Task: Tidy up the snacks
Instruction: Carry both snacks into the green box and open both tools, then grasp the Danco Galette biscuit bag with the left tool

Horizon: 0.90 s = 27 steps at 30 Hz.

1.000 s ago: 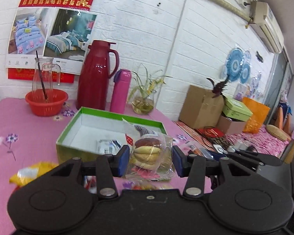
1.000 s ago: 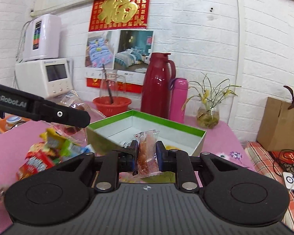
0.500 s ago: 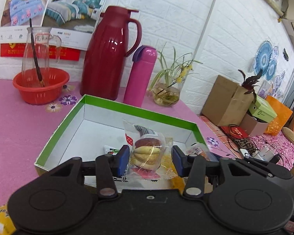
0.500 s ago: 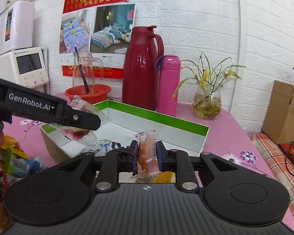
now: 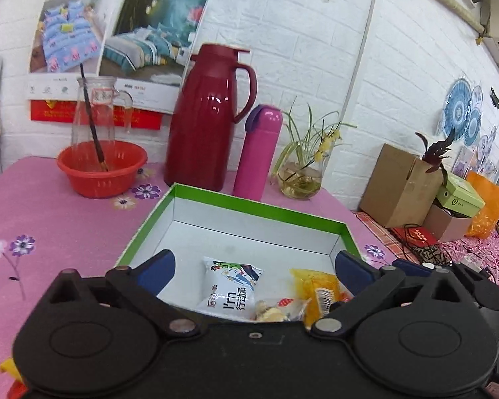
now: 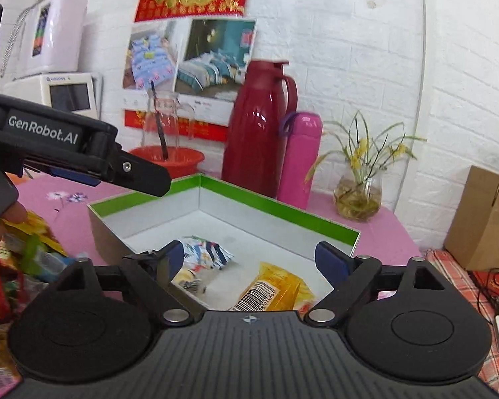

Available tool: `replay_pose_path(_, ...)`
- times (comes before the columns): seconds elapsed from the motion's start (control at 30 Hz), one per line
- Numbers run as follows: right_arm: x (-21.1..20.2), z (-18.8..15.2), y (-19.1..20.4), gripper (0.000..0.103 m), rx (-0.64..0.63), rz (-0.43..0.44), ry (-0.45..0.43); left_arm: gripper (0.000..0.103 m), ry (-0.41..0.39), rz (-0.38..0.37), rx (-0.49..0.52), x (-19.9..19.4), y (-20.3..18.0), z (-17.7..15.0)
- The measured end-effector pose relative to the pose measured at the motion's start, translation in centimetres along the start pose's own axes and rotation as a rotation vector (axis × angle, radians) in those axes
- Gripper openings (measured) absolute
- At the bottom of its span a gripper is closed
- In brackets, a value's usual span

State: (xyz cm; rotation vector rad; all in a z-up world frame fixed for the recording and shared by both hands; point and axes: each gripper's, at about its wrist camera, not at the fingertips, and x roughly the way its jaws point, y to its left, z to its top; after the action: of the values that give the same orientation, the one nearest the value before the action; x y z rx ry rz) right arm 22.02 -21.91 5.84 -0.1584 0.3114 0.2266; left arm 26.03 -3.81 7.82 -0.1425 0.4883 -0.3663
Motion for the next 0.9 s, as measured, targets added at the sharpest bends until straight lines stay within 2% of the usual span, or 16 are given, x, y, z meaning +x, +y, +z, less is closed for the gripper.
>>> replay_pose_path(0.3, -5.8, -0.7, 3.0, 0.103, 0.023, 0.041, -0.022, 0.103, -0.029, -0.036, 0.062, -9.1, -2.2, -3.2)
replay_pose_path(0.47, -6.9, -2.4, 4.7, 0.103, -0.028, 0.040, 0.035, 0.103, -0.011, -0.078, 0.048, -11.4, -2.1, -5.6)
replay_pose_path(0.67, -7.1, -5.0, 5.1, 0.103, -0.020, 0.064, 0.140, 0.103, 0.058, -0.117, 0.025, -10.7, -1.7, -7.5)
replay_pose_path(0.9, -7.2, -7.3, 7.2, 0.103, -0.100, 0.076, 0.188, 0.103, 0.152, -0.180, 0.009, -7.1, -2.2, -7.9)
